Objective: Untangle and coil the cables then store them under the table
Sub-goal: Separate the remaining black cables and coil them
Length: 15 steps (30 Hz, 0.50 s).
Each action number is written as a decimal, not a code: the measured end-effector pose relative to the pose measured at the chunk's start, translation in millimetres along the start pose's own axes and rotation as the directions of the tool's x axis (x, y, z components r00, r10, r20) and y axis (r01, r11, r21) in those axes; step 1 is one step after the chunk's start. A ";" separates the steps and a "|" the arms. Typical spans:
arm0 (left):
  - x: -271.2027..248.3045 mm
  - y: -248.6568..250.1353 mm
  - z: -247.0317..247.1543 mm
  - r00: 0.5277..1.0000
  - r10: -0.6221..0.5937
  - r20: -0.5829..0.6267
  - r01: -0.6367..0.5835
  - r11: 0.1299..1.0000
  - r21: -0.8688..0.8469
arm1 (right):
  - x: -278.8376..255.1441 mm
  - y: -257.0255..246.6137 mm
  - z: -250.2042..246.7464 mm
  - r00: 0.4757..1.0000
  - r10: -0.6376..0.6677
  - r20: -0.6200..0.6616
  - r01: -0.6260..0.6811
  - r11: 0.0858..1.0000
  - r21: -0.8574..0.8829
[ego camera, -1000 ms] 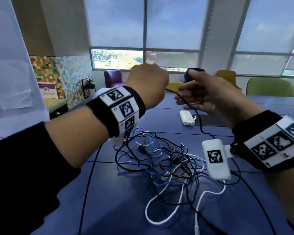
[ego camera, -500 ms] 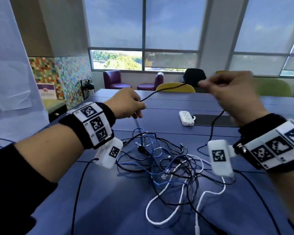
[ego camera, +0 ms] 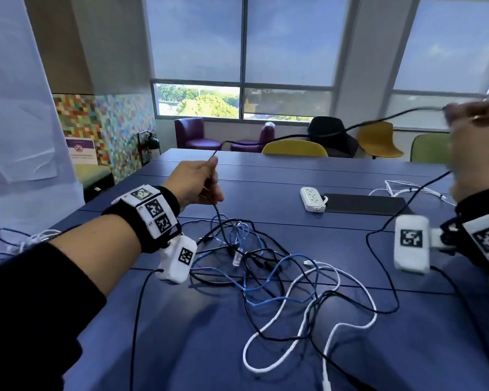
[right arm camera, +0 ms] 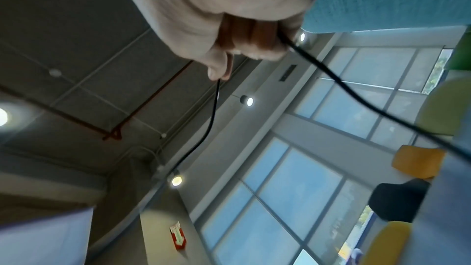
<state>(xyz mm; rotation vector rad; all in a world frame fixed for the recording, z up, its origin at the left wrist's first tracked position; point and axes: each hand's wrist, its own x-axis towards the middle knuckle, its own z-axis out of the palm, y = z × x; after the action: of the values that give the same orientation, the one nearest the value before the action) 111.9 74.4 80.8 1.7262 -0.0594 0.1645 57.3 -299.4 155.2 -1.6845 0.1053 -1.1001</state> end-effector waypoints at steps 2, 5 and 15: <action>-4.4 11.3 5.8 0.999 0.027 -0.041 -0.031 0.994 -0.101 | -32.9 2.8 21.3 0.978 0.037 0.207 -0.006 0.989 -0.149; -13.8 39.4 19.7 0.992 0.097 -0.086 -0.109 0.983 -0.148 | -57.9 21.8 41.1 0.861 0.058 0.505 0.163 0.909 -0.383; -44.1 73.1 69.4 0.900 0.340 0.272 -0.424 0.827 0.369 | -97.0 -64.9 73.7 0.740 -0.031 0.672 -0.079 0.988 0.133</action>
<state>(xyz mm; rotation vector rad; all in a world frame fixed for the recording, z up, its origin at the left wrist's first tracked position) 63.9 -8.2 135.4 2.1461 -0.5601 0.3242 25.7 -165.3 148.0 -1.8334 -0.4169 -0.4006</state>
